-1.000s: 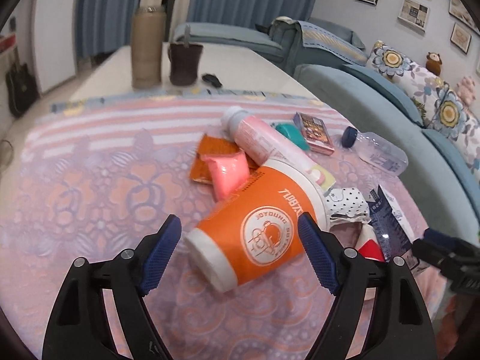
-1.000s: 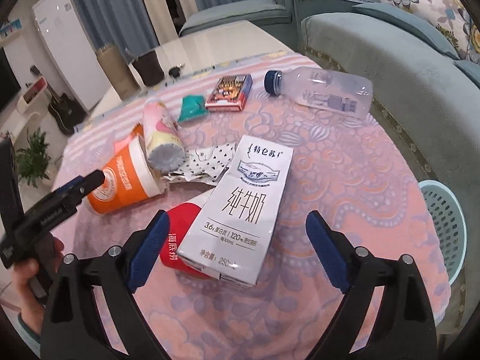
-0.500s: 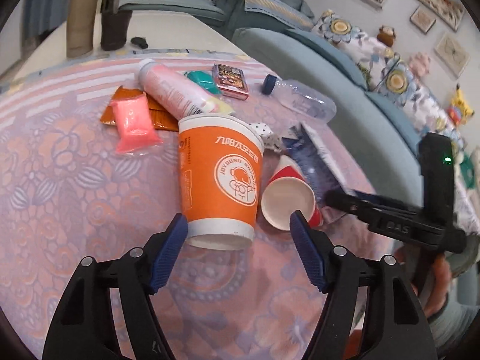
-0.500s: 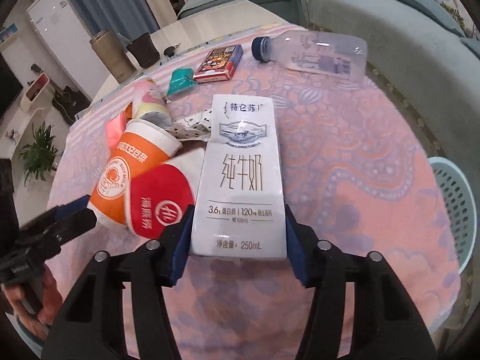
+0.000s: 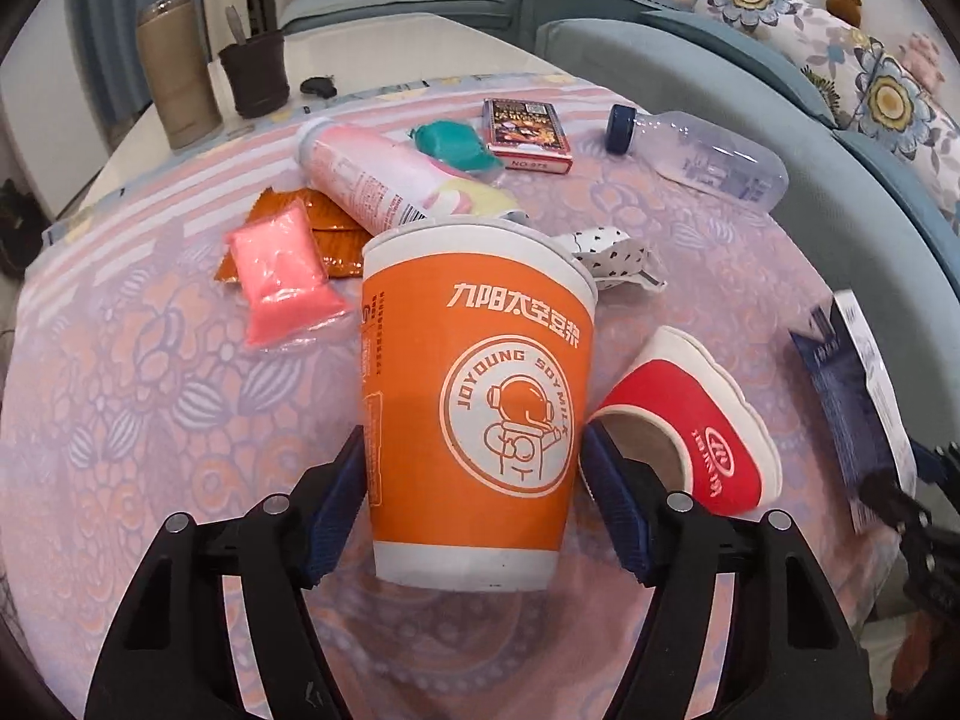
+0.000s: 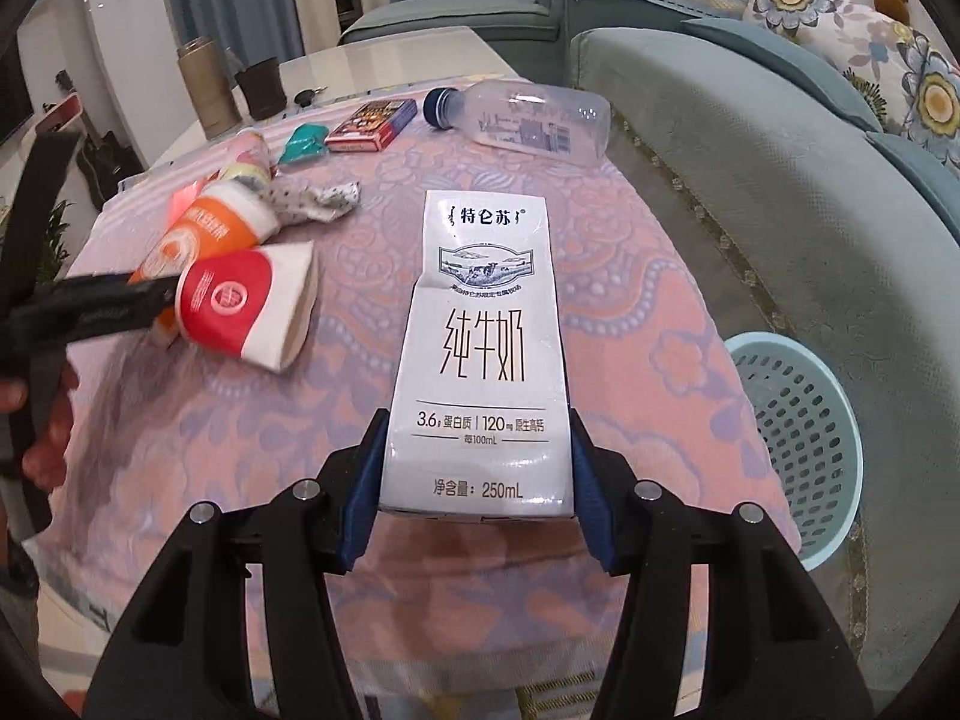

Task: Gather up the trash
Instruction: 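Grasp the orange paper cup with left tool while right tool grasps milk carton, then carry cup and carton to the blue basket and release both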

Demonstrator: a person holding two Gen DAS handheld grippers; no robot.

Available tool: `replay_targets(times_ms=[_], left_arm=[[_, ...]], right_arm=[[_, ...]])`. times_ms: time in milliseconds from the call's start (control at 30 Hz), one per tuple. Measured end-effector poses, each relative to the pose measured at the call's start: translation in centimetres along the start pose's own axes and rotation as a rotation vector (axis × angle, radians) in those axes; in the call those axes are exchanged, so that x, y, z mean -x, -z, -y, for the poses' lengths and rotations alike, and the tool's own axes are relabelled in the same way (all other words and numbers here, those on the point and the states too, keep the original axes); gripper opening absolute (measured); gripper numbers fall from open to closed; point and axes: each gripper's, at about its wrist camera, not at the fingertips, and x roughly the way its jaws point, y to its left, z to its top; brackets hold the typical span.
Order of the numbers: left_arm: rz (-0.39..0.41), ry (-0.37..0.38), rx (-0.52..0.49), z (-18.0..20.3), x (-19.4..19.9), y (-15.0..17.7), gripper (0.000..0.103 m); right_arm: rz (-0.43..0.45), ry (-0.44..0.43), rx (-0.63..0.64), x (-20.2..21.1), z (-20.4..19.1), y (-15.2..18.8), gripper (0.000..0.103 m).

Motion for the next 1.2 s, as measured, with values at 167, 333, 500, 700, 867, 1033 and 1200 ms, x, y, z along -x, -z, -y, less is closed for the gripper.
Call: replay_targets(times_ms=[167,333,500,700,867,1033,1200], left_arm=[[0.041,0.027,0.047,-0.3,1.0,1.0,0.065],[0.099,0.047,0.089,-0.3,3.4,3.3,0.065],[0.138,0.063,0.107,0.2,5.4,5.3,0.065],[0.182,0.087,0.111,1.5,7.3,6.0,0.065],[0.235,0.135,0.083,3.8,9.1,5.1,0.065],[0.319,0.174,0.023,8.3,11.7,3.3,0.065],[0.395,0.195,-0.056,14.2,13.5,0.8,0.065]], right_arm=[[0.007,-0.008,-0.034,0.5,0.9,0.5,0.053],[-0.002,0.000,-0.060,-0.2,0.9,-0.4,0.066],[-0.045,0.004,-0.088,-1.7,1.0,-1.4,0.067],[-0.064,0.024,-0.080,-2.1,1.1,-1.6,0.050],[0.031,0.053,-0.094,0.7,2.2,-1.7,0.050],[0.132,0.085,-0.145,4.7,5.1,-2.6,0.050],[0.230,0.139,-0.237,8.3,9.9,-2.6,0.050]])
